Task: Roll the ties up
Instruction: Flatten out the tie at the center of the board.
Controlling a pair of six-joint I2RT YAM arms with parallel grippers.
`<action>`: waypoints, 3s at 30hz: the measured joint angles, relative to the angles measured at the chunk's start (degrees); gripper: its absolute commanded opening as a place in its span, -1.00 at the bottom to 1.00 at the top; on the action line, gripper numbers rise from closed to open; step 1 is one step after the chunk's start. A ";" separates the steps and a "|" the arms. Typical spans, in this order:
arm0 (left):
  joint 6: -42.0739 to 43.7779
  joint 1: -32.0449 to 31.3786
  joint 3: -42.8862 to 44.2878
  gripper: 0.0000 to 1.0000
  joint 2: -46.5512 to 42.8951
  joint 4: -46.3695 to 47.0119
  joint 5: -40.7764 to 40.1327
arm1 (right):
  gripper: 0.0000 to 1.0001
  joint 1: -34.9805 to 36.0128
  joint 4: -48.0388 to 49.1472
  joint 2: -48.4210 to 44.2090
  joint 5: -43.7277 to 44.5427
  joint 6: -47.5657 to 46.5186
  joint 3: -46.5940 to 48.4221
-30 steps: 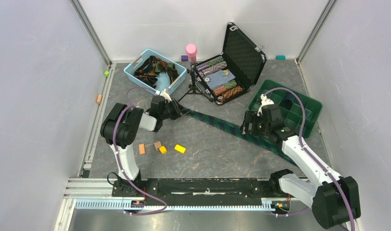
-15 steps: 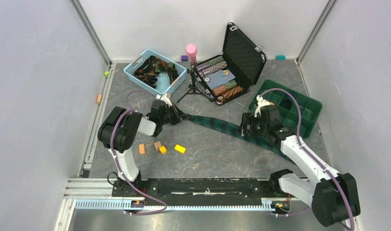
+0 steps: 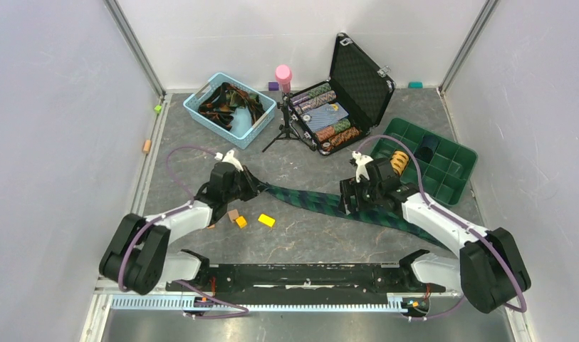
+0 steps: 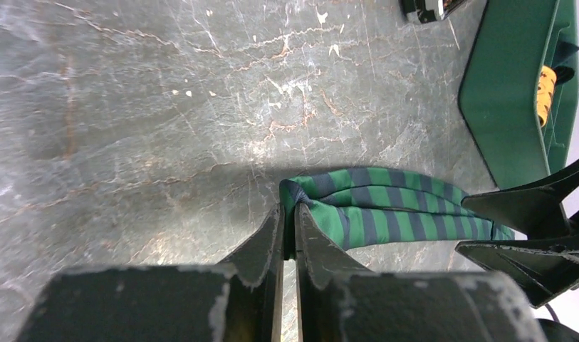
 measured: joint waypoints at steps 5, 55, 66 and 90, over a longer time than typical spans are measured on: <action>0.74 0.00 -0.85 -0.65 -4.79 -2.80 -4.48 | 0.76 2.08 0.52 2.23 0.15 -1.84 2.10; 0.92 0.04 3.76 -0.52 -0.85 -1.77 -15.89 | -1.00 -16.09 -13.44 -11.37 17.86 10.40 -9.01; -4.52 3.41 7.19 -0.65 4.42 5.49 -15.13 | -1.00 -16.52 -11.41 -10.71 18.16 13.79 -9.40; -13.53 4.61 12.90 -0.54 26.21 25.42 -16.74 | -1.00 -16.90 -9.92 -11.98 17.88 14.40 -10.49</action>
